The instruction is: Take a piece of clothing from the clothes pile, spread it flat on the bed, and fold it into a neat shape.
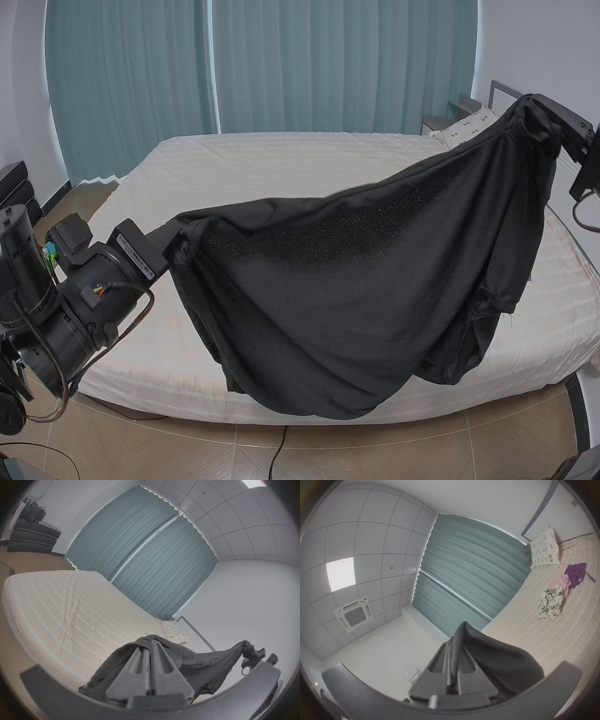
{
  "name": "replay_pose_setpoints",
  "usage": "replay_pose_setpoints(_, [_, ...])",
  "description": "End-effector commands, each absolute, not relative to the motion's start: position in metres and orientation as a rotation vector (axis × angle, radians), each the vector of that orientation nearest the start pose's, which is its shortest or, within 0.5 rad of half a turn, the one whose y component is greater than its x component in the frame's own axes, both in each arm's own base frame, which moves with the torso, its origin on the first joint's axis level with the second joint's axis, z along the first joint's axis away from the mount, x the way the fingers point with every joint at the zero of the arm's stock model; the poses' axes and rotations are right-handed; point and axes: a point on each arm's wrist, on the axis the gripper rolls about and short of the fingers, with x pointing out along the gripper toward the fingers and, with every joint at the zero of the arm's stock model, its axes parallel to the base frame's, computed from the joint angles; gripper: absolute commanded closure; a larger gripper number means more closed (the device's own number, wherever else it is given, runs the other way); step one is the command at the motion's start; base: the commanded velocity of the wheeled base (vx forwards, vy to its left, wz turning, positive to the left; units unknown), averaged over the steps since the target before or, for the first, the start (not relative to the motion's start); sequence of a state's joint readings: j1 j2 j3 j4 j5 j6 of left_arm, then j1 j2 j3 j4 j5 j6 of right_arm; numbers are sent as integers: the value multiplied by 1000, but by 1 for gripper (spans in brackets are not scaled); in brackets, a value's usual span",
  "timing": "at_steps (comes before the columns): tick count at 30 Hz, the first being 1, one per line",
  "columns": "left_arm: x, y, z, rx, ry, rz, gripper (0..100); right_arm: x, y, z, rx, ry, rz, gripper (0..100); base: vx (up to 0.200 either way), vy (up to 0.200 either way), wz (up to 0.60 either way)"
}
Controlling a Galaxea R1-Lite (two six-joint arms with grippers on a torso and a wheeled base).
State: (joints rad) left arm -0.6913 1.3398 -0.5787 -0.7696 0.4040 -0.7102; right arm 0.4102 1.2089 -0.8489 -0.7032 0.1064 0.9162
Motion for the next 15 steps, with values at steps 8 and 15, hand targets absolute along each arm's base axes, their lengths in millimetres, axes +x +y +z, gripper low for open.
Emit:
replay_pose_setpoints(8, [226, -120, 213, -686, 145, -136, 100, 303, 77, 252, 964, 117, 418, 100, 25, 0, 0])
replay_pose_setpoints(15, [261, -119, 197, -671, 196, -121, 100, 334, 83, 243, 967, 88, 421, 100, 200, 0, 0])
